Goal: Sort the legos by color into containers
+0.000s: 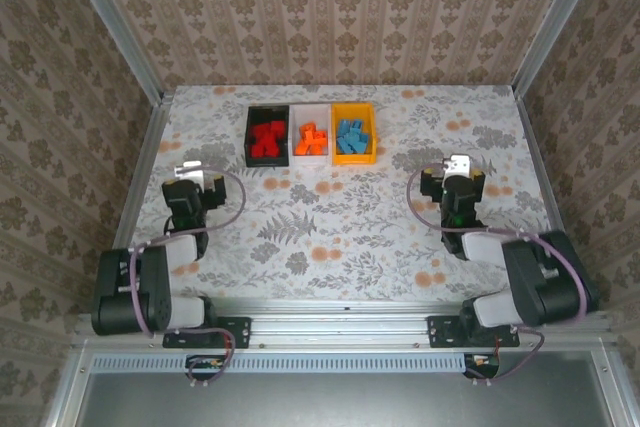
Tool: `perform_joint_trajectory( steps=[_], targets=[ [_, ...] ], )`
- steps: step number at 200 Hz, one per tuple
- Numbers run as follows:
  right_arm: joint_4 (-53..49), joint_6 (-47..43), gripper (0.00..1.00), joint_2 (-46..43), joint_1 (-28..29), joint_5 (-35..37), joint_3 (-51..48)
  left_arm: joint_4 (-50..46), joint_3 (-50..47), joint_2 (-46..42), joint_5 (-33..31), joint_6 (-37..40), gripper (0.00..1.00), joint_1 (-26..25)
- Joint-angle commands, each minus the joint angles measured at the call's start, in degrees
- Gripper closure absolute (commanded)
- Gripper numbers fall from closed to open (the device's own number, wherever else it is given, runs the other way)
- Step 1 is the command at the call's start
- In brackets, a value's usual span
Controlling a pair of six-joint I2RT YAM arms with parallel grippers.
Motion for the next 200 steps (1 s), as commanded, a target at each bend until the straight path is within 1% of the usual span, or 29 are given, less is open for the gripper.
perform_joint_trajectory(
  steps=[1,11,16,24,28,38,49,64,72,86,102,114,200],
  targets=[
    [3.5,0.3,0.0,0.9,-2.3,-6.9,1.4,11.2,-1.9,4.8,4.7,-3.8,0.0,0.3],
    [5.7,1.1,0.0,2.1,-3.8,-9.5,0.6,17.5,-2.5,9.4,5.2,-3.0,0.0,0.2],
    [8.7,1.3,0.0,3.6,-4.1,-10.3,-0.4,19.9,-2.4,10.2,6.7,-2.4,0.0,0.4],
    [16.0,0.3,0.0,6.3,-4.0,-10.9,-2.2,12.6,-0.8,7.8,7.9,-2.6,0.0,0.3],
    [17.4,0.0,0.0,6.4,-3.8,-11.1,-2.7,9.7,0.2,7.5,7.7,-2.6,0.0,0.3],
    [12.3,-0.4,0.0,4.8,-3.6,-12.6,-1.8,11.0,1.3,9.3,8.8,-1.7,0.0,0.2],
    [9.2,-0.3,0.0,5.2,-4.0,-13.3,0.3,6.2,2.9,8.4,9.5,-1.6,0.0,0.0],
    [3.1,1.7,0.0,5.0,-6.4,-16.2,3.2,6.1,3.4,8.8,9.6,-0.9,0.0,-0.3],
    [2.8,2.6,0.0,5.4,-7.3,-17.5,3.7,5.7,3.5,8.8,9.6,-0.9,0.0,-0.4],
    [2.6,2.6,0.0,5.5,-7.4,-17.5,3.8,5.8,3.4,8.8,9.6,-0.7,0.0,-0.5],
    [2.6,2.6,0.0,5.3,-7.4,-17.5,3.7,4.4,4.2,9.0,11.9,0.8,0.0,-0.7],
    [2.9,2.5,0.0,5.1,-7.4,-17.5,3.4,4.0,4.4,8.8,10.5,1.3,0.0,-1.6],
    [3.2,2.3,0.0,5.0,-7.2,-17.4,3.3,3.9,4.5,8.8,10.5,1.3,0.0,-1.6]
  ],
)
